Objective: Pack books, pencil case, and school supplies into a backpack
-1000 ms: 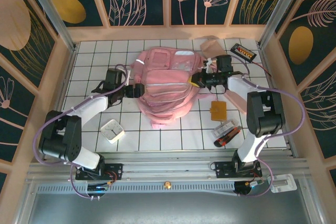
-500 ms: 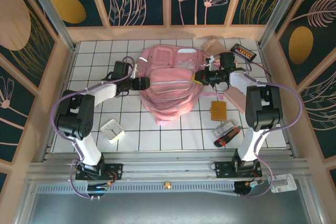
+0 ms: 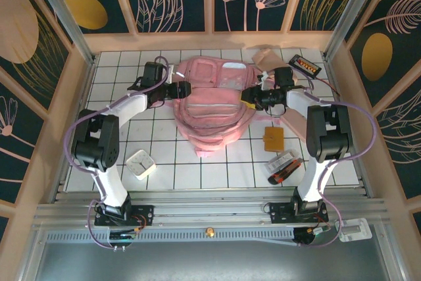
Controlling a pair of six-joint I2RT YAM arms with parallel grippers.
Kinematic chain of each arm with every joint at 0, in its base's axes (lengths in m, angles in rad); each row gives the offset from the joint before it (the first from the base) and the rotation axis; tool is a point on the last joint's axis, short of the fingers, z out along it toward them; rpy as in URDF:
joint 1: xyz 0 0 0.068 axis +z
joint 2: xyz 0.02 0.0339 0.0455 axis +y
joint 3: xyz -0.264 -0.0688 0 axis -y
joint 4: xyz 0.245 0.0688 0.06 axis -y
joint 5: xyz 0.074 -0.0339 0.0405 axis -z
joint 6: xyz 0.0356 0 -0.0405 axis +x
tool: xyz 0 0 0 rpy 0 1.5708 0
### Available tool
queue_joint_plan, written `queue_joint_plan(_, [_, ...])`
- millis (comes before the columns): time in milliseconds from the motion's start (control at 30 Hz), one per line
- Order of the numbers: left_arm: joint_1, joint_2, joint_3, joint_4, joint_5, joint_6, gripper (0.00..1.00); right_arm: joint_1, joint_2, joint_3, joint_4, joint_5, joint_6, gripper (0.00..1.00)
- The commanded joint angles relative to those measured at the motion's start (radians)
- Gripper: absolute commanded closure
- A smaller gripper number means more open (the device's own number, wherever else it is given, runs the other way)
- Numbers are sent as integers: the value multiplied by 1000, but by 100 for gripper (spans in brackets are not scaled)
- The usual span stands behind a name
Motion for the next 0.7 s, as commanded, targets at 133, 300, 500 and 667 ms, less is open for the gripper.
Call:
queue_joint_plan(133, [-2, 121, 92, -77, -12, 30, 24, -22, -86, -31, 34, 52, -2, 52])
queue_joint_plan(300, [-3, 191, 179, -141, -39, 65, 25, -20, -104, -42, 41, 45, 3, 52])
queue_joint_plan(500, [-3, 247, 211, -138, -4, 63, 28, -20, -128, -44, 41, 56, 13, 52])
queue_joint_plan(667, [-10, 273, 220, -129, 38, 52, 34, -18, -169, -60, 45, 75, 29, 51])
